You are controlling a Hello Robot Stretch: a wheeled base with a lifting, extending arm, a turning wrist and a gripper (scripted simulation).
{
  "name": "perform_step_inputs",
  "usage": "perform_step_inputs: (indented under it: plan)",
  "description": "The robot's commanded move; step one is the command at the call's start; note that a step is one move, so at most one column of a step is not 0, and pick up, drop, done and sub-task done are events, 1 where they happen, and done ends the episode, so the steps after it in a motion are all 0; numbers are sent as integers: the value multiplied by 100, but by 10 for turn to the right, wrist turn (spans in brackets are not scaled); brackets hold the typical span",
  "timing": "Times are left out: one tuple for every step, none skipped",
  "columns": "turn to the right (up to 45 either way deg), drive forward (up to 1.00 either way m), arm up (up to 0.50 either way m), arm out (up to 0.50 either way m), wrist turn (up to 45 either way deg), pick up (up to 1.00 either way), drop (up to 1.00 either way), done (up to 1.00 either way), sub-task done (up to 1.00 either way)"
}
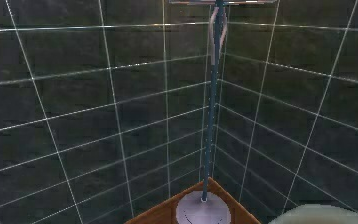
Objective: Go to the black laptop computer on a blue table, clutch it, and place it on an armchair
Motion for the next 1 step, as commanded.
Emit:
perform_step_inputs:
  plan:
    - [0, 0, 0, 0, 0, 0, 0, 100, 0]
